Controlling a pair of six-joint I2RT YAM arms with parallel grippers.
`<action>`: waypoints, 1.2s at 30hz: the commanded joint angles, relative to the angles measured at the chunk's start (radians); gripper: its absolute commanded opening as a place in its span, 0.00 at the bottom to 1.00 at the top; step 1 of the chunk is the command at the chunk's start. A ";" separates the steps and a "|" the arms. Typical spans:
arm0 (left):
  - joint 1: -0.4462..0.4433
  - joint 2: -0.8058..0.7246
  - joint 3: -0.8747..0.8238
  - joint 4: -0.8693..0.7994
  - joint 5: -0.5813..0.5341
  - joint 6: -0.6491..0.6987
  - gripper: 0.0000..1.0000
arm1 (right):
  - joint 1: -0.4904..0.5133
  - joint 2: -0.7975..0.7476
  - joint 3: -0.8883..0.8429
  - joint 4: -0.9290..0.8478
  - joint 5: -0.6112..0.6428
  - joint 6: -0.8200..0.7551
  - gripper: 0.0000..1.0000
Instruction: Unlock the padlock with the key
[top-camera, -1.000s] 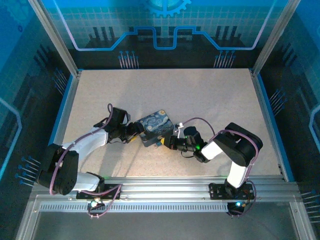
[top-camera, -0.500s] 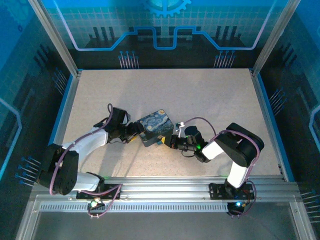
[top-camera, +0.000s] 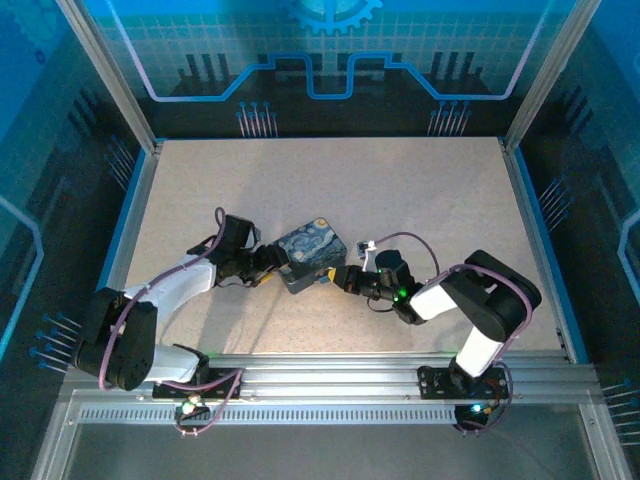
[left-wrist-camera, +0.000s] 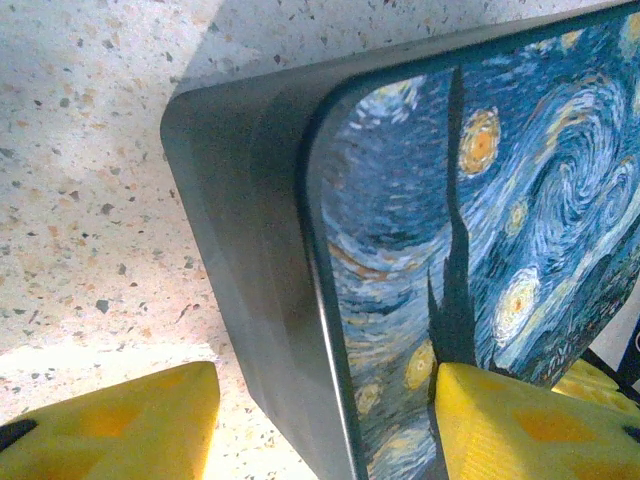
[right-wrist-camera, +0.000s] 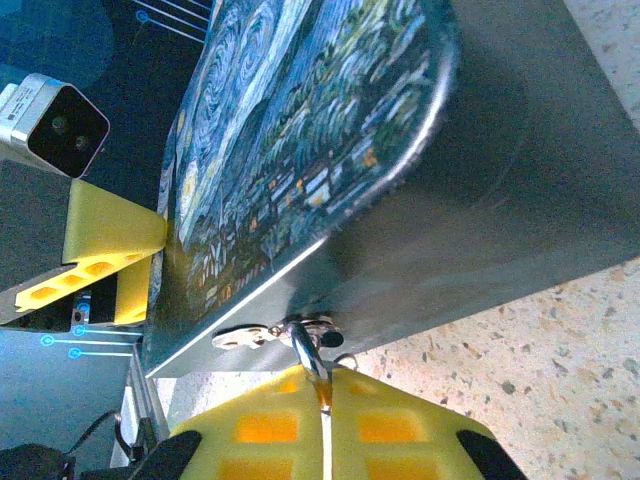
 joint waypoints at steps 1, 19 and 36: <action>-0.010 0.006 -0.011 -0.109 -0.034 0.001 0.60 | -0.012 -0.043 -0.011 -0.034 0.023 -0.025 0.09; 0.008 0.149 0.140 -0.105 -0.038 0.080 0.59 | -0.014 -0.487 0.060 -0.755 0.018 -0.343 0.09; 0.059 0.225 0.328 -0.092 -0.003 0.140 0.63 | -0.016 -0.660 0.204 -1.372 -0.076 -0.527 0.10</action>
